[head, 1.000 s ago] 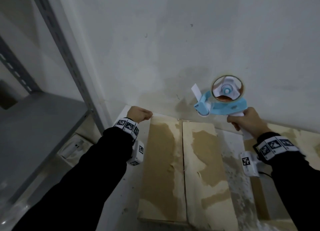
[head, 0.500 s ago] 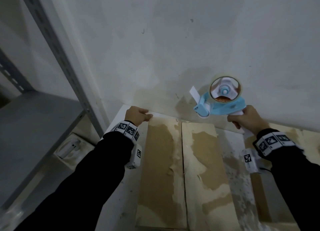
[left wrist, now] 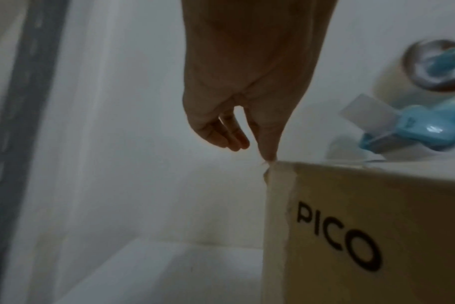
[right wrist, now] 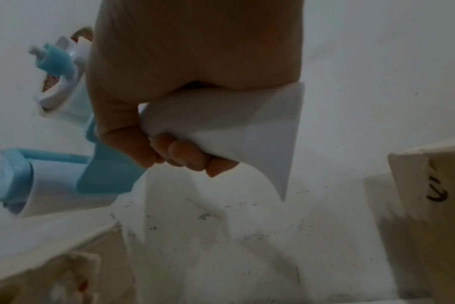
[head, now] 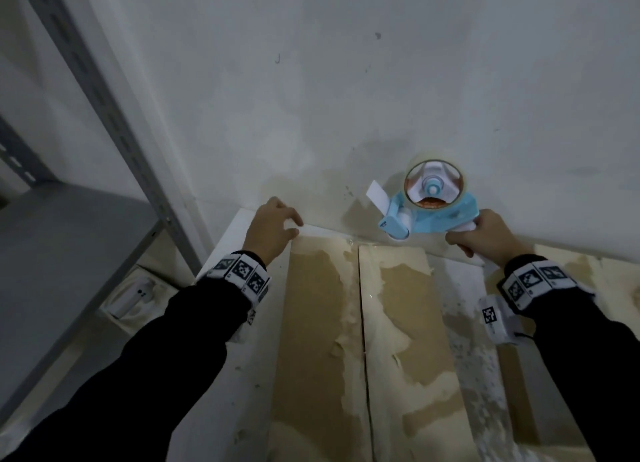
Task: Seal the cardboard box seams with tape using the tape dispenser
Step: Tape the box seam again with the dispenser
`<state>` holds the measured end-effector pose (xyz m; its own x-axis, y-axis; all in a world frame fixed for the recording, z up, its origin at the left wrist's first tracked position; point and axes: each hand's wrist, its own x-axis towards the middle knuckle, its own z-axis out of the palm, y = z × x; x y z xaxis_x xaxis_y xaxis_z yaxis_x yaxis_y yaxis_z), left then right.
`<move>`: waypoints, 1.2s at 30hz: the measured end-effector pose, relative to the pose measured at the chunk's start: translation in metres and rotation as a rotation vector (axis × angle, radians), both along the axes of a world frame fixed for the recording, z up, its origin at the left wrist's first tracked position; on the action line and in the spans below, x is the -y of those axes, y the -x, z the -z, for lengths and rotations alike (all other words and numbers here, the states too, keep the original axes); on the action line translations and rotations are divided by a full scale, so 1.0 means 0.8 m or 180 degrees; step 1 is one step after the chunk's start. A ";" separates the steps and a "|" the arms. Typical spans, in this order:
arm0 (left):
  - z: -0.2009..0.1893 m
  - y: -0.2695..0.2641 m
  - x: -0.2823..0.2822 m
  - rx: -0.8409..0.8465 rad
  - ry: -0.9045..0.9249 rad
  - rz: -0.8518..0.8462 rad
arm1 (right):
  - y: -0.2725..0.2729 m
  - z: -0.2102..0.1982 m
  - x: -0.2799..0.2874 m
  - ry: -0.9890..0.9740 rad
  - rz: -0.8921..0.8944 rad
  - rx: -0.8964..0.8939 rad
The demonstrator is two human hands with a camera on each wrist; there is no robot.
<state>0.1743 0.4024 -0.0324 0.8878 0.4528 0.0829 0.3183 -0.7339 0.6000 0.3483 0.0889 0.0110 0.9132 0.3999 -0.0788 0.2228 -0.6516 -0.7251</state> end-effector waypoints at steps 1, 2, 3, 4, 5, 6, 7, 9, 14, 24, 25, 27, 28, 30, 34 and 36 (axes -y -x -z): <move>-0.004 -0.006 0.006 0.0007 -0.0216 0.0190 | 0.000 0.000 0.000 0.0012 0.0009 0.0001; -0.009 -0.011 0.015 0.0030 -0.0325 0.0383 | 0.001 0.001 0.000 0.0022 0.0019 -0.0003; -0.015 -0.017 0.026 0.0065 -0.0361 0.0594 | 0.002 0.001 0.000 0.0020 0.0019 -0.0013; -0.020 -0.024 0.039 0.0083 -0.0417 0.0841 | 0.003 0.001 0.000 0.0007 0.0018 -0.0024; -0.023 -0.030 0.053 0.0009 -0.0487 0.1084 | 0.004 0.001 0.000 -0.0003 0.0016 -0.0026; -0.022 -0.035 0.066 -0.0196 -0.0566 0.1295 | 0.005 0.001 0.001 -0.0009 0.0015 -0.0027; -0.020 -0.040 0.077 -0.0508 -0.0671 0.1445 | 0.005 0.001 0.001 -0.0005 0.0013 -0.0025; -0.014 -0.046 0.090 -0.1079 -0.0849 0.1574 | 0.004 0.002 0.001 0.0021 0.0003 -0.0017; -0.016 -0.045 0.085 -0.1432 -0.0699 0.1688 | -0.001 0.002 -0.001 0.0182 -0.0021 -0.0006; -0.059 -0.075 0.093 -0.1923 -0.0941 0.1571 | 0.001 -0.010 -0.001 0.0334 -0.0148 0.0096; -0.061 -0.081 0.095 -0.1980 -0.1003 0.1569 | 0.002 -0.011 -0.001 0.0376 -0.0171 0.0111; -0.065 -0.090 0.101 -0.2012 -0.1150 0.1528 | 0.004 -0.009 -0.001 0.0429 -0.0212 0.0124; -0.065 -0.093 0.106 -0.2019 -0.1216 0.1494 | 0.004 -0.008 0.000 0.0432 -0.0222 0.0114; -0.063 -0.095 0.117 -0.1999 -0.1368 0.1407 | 0.005 -0.004 0.001 0.0396 -0.0245 0.0056; -0.050 -0.091 0.135 -0.1778 -0.1448 0.1191 | 0.007 0.001 0.005 0.0142 -0.0275 -0.0236; -0.044 -0.089 0.138 -0.1828 -0.1216 0.1155 | 0.006 0.002 0.007 0.0154 -0.0349 -0.0320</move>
<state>0.2452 0.2917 0.0028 0.9259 0.1582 -0.3429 0.2029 -0.9742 0.0986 0.3437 0.0834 0.0092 0.8508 0.4903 -0.1891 0.2225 -0.6620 -0.7157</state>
